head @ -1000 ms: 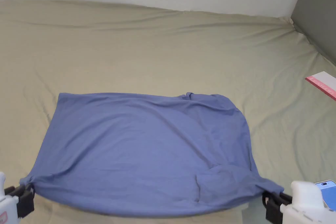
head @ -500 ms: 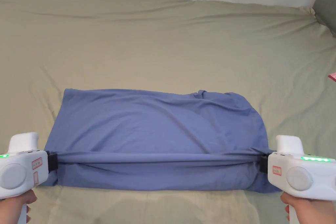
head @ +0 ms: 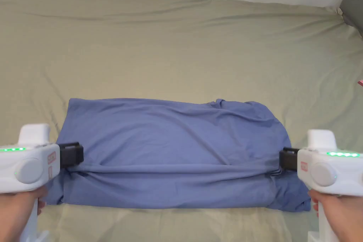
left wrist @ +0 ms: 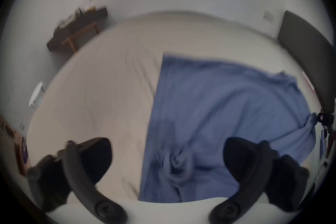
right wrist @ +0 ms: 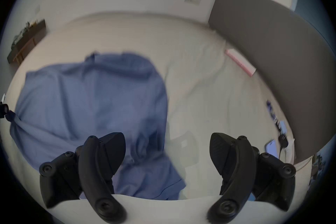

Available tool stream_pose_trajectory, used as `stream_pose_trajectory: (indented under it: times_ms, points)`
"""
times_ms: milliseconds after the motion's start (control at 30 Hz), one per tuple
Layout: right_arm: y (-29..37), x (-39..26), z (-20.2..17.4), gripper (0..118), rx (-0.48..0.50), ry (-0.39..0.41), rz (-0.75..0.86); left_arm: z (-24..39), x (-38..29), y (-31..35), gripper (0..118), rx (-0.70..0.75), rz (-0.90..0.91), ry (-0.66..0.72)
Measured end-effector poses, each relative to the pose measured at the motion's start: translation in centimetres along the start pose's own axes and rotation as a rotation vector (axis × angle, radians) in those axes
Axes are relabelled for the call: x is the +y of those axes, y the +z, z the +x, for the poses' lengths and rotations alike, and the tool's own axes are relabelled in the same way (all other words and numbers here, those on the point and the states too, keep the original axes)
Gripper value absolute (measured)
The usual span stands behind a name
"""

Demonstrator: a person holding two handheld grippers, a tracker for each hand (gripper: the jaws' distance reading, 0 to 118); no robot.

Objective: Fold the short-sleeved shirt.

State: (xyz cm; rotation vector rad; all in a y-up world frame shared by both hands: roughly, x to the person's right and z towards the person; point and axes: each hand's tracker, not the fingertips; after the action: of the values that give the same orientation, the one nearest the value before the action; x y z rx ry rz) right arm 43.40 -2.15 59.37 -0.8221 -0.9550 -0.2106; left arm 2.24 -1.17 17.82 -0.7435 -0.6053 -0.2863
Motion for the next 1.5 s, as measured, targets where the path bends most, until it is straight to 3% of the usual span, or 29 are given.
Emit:
stream_pose_trajectory:
  times_ms: [233, 400, 467, 500, 533, 567, 600, 700, 800, 967, 1200, 1267, 1300, 1333, 1367, 1400, 1500]
  points:
    - [14.0, 5.5, -1.5, 100, 0.055, 0.049, 0.411, 2.2, 6.1, 11.6, 114, -0.03, 0.408, -0.056]
    - [21.7, 5.7, -4.2, 99, 0.057, 0.108, 0.595, 4.1, 6.2, 18.7, 110, -0.046, 0.579, -0.043]
    - [23.6, 5.0, -5.4, 88, 0.089, 0.135, 0.632, 4.9, 5.6, 20.6, 90, -0.041, 0.62, -0.05]
    - [24.3, 4.6, -6.0, 77, 0.105, 0.138, 0.635, 5.5, 5.3, 21.4, 75, -0.028, 0.637, -0.064]
    - [24.8, 4.2, -6.4, 48, 0.129, 0.141, 0.64, 6.0, 4.9, 22.2, 51, -0.008, 0.656, -0.081]
    - [24.9, 4.0, -6.7, 19, 0.136, 0.145, 0.639, 6.3, 4.6, 22.7, 34, 0.005, 0.669, -0.091]
    - [25.2, 3.7, -7.2, 3, 0.137, 0.153, 0.64, 6.7, 4.3, 23.2, 23, 0.013, 0.676, -0.103]
    - [25.1, 2.8, -8.3, 2, 0.123, 0.202, 0.651, 7.5, 3.7, 23.6, 5, 0.011, 0.687, -0.135]
    - [25.2, 2.0, -8.9, 2, 0.122, 0.234, 0.632, 8.4, 3.4, 23.8, 0, 0.023, 0.675, -0.183]
    - [25.1, 1.8, -8.7, 2, 0.11, 0.262, 0.632, 8.4, 3.4, 22.9, 0, 0.004, 0.638, -0.212]
    - [23.1, 0.5, -6.9, 2, 0.082, 0.271, 0.561, 4.9, -0.7, 13.3, 2, 0.028, 0.3, -0.173]
    - [22.1, 0.0, -6.1, 2, 0.074, 0.272, 0.529, 3.3, -2.8, 9.6, 27, 0.024, 0.168, -0.131]
    - [21.6, -0.2, -5.6, 2, 0.07, 0.269, 0.51, 2.5, -3.9, 7.6, 46, 0.016, 0.084, -0.107]
    - [21.3, -0.4, -5.2, 2, 0.067, 0.268, 0.494, 1.8, -4.9, 5.9, 77, 0.007, 0.011, -0.087]
    - [21.0, -0.7, -4.9, 2, 0.061, 0.266, 0.481, 1.0, -5.9, 3.9, 96, -0.005, -0.057, -0.058]
    - [20.6, -0.9, -4.5, 2, 0.051, 0.267, 0.467, 0.2, -6.8, 2.3, 107, 0.002, -0.123, -0.035]
    - [19.9, -1.4, -3.4, 2, 0.027, 0.266, 0.435, -1.5, -8.1, -0.7, 111, 0.037, -0.162, 0.02]
